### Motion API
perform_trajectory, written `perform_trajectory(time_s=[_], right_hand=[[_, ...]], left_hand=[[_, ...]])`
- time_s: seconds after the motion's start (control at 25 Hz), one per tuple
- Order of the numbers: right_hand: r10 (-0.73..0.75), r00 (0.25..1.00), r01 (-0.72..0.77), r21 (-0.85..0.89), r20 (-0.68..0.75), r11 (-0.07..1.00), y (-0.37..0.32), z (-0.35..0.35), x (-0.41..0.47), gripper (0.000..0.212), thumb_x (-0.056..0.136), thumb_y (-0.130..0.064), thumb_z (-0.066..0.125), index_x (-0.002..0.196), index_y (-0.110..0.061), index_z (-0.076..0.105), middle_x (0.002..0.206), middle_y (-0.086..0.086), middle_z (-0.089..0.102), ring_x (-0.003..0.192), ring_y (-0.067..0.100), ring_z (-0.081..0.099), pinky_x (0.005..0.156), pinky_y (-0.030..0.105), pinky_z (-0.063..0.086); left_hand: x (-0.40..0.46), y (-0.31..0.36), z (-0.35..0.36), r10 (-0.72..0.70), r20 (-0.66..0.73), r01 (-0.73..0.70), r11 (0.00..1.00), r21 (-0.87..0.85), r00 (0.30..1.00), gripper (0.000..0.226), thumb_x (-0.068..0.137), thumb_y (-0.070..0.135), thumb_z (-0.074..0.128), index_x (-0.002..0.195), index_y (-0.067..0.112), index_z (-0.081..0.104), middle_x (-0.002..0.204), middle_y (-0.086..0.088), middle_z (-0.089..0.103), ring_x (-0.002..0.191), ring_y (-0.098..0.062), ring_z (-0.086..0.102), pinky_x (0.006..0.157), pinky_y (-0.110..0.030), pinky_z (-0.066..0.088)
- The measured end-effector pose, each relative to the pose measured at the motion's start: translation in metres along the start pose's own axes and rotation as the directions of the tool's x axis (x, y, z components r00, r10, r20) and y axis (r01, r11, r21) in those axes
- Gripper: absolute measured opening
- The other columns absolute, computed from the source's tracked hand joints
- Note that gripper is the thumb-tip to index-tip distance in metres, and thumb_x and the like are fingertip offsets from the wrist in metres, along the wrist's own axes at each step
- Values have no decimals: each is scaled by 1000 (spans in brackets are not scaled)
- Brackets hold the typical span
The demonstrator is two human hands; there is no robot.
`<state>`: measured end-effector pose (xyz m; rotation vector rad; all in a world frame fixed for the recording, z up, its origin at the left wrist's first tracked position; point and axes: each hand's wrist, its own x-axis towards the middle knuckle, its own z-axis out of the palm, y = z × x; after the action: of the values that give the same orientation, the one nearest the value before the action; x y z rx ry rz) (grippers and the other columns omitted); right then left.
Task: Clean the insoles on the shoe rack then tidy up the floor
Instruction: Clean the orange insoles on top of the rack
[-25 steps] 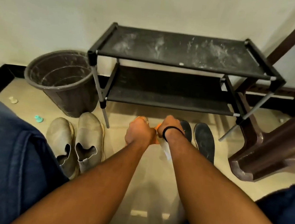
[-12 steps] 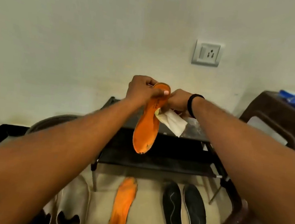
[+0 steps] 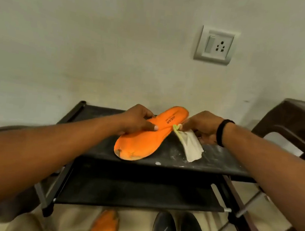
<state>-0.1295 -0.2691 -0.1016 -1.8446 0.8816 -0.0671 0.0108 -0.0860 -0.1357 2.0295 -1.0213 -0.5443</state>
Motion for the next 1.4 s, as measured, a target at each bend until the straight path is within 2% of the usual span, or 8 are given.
perform_trajectory(time_s=[0.12, 0.24, 0.56, 0.68, 0.84, 0.96, 1.2, 1.4], right_hand=[[-140, 984, 116, -191, -113, 975, 9, -22, 16, 17, 78, 2, 74, 95, -2, 74, 93, 13, 72, 83, 24, 68, 70, 35, 58], [-353, 933, 286, -443, -75, 849, 8, -27, 25, 15, 82, -1, 71, 92, -10, 77, 87, 3, 71, 77, 14, 63, 59, 23, 51], [-579, 804, 443, -784, 134, 434, 14, 7, 48, 11, 85, -19, 73, 95, -18, 76, 96, 0, 69, 82, 10, 57, 72, 22, 42], [-587, 802, 425, -795, 108, 433, 25, 15, 47, 16, 90, -18, 67, 102, -14, 76, 106, 5, 67, 85, 10, 52, 76, 23, 40], [-530, 838, 425, -763, 129, 487, 26, 20, 35, 20, 90, -21, 65, 103, -10, 76, 108, 3, 64, 94, 13, 55, 84, 26, 46], [-522, 841, 402, -811, 144, 425, 23, 25, 34, 22, 89, -29, 67, 100, -12, 76, 105, 2, 66, 95, 17, 60, 83, 29, 49], [-593, 803, 355, -755, -55, 551, 23, 27, 48, 10, 86, -13, 66, 94, -13, 73, 99, 8, 71, 92, 23, 64, 78, 30, 50], [-558, 830, 347, -803, 22, 485, 25, 35, 46, 18, 87, -8, 60, 98, -7, 75, 101, 12, 72, 94, 27, 65, 84, 33, 53]], left_hand=[[22, -9, -6, 11, 123, -36, 979, 200, 992, 46, 85, 35, 79, 127, 20, 69, 121, 2, 71, 102, -14, 68, 95, -33, 54], [32, -13, 0, 60, 17, -62, 950, 305, 998, 62, 77, 48, 82, 130, 19, 67, 105, 8, 65, 100, -12, 59, 90, -28, 47], [26, -16, 24, 140, -105, -69, 860, 505, 985, 58, 67, 65, 79, 105, 21, 79, 105, 6, 75, 88, -14, 68, 80, -40, 60], [24, -21, 35, 151, -134, -43, 805, 592, 979, 57, 70, 71, 71, 98, 22, 79, 103, 3, 73, 85, -19, 64, 77, -39, 58], [14, -27, 38, 191, -165, -57, 802, 595, 968, 57, 78, 69, 67, 114, 25, 75, 110, 2, 70, 102, -20, 62, 85, -41, 55], [8, -25, 36, 241, -183, -81, 787, 611, 953, 52, 82, 65, 66, 112, 24, 75, 105, 4, 72, 100, -17, 63, 81, -35, 54], [3, -21, 42, 254, -196, -80, 778, 624, 947, 42, 84, 61, 67, 96, 22, 77, 96, 0, 68, 96, -22, 61, 78, -37, 53], [1, -20, 43, 236, -155, -84, 763, 641, 959, 41, 87, 59, 64, 93, 21, 78, 103, -3, 63, 103, -25, 56, 81, -40, 50]])
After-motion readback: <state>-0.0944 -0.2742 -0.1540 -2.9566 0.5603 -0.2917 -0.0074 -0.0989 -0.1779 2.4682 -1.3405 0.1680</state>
